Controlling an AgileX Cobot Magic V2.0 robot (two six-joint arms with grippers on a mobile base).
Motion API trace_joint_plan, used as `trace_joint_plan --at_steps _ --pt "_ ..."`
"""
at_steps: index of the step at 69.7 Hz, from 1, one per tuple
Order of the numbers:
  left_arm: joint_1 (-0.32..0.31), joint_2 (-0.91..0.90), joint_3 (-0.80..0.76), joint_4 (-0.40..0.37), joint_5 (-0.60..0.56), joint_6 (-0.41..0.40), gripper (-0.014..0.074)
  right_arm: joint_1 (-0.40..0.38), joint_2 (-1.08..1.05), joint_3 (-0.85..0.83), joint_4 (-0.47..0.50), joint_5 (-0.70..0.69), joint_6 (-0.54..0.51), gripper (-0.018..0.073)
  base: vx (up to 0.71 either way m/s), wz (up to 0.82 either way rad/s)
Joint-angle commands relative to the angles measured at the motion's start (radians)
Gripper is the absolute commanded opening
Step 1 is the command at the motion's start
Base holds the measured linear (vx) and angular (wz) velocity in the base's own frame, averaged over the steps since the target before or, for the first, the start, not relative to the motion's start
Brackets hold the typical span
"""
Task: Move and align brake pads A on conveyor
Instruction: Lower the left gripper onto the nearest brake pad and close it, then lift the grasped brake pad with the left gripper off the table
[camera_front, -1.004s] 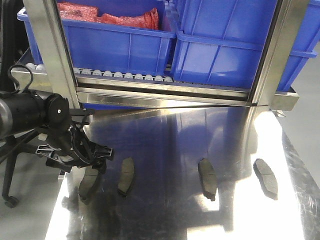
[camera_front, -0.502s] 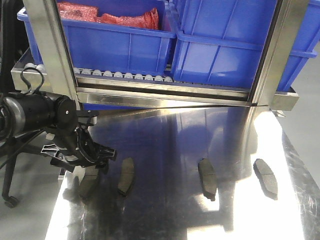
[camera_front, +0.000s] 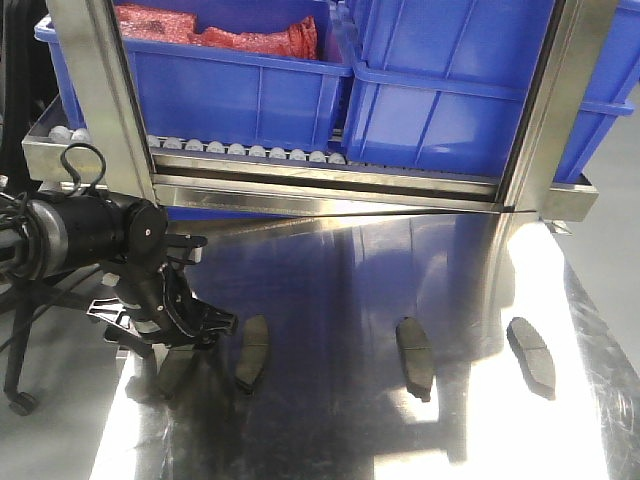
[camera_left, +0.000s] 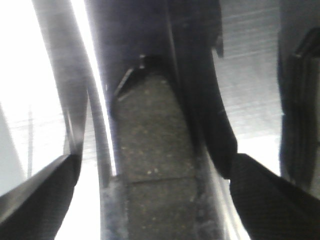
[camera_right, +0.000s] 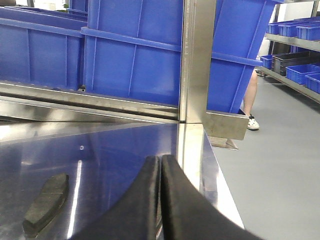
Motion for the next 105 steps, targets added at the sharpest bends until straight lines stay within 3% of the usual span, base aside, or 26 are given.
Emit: trace_joint_plan --at_steps 1,14,24,35,45,67,77,105 --pt "-0.008 -0.044 -0.028 -0.007 -0.011 -0.003 0.0586 -0.001 -0.011 0.005 -0.003 -0.074 -0.005 -0.0008 0.00 0.00" --pt "-0.008 -0.024 -0.028 0.010 0.015 -0.004 0.0570 -0.001 -0.011 0.005 -0.003 -0.074 -0.005 -0.0008 0.00 0.00" --pt "-0.008 -0.023 -0.028 0.009 0.023 -0.004 0.0482 -0.001 -0.011 0.005 -0.003 -0.074 -0.005 -0.0008 0.00 0.00" --pt "-0.008 -0.023 -0.028 0.009 0.034 -0.004 0.0273 -0.001 -0.011 0.005 -0.003 -0.074 -0.005 -0.0008 0.00 0.00" --pt "-0.008 -0.024 -0.028 0.008 0.040 -0.004 -0.0004 -0.001 -0.011 0.005 -0.003 -0.074 -0.005 -0.0008 0.00 0.00" --pt "-0.008 -0.084 -0.031 0.033 0.050 0.005 -0.0008 -0.001 -0.011 0.005 -0.003 -0.074 -0.005 -0.0008 0.00 0.00" --pt "-0.006 -0.197 -0.031 0.087 0.026 0.005 -0.0008 -0.001 -0.011 0.005 -0.003 -0.074 -0.005 -0.0008 0.00 0.00" --pt "-0.006 -0.550 0.010 0.118 -0.009 0.007 -0.0007 -0.001 -0.011 0.005 -0.003 -0.074 -0.005 -0.0008 0.00 0.00"
